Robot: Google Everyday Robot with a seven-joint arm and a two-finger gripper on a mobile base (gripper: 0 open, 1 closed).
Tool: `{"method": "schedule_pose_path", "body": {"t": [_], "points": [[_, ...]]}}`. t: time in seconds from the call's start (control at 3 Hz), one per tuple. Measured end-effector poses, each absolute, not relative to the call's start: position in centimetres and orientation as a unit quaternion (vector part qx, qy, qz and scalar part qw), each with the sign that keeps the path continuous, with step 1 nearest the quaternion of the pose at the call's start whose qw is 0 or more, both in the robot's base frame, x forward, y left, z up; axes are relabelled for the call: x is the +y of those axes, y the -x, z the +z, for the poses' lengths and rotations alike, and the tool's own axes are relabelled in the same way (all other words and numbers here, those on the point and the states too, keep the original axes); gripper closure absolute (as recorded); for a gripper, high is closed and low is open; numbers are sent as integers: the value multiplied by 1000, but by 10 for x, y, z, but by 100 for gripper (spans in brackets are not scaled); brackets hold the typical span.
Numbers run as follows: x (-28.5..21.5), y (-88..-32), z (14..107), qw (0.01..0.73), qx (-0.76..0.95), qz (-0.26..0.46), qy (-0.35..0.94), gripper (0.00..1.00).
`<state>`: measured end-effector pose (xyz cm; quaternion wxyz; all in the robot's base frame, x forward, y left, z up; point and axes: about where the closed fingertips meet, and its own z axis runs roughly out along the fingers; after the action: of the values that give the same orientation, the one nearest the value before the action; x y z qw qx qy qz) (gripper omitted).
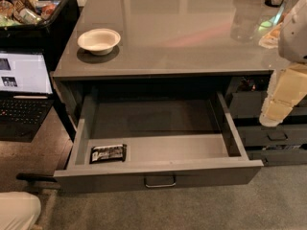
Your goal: Pick rxbar chocolate from top drawer and place on counter
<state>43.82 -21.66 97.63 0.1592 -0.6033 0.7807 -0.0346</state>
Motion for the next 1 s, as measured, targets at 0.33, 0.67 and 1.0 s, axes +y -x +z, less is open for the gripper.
{"method": "schedule_pose_path", "body": {"t": [0.33,0.67,1.0], "points": [[-217,-438,976,159,781,-35,603,0],[-215,-446,963,179,782,-31,596,0],[-209,-462,918,209,784,2,584,0]]}}
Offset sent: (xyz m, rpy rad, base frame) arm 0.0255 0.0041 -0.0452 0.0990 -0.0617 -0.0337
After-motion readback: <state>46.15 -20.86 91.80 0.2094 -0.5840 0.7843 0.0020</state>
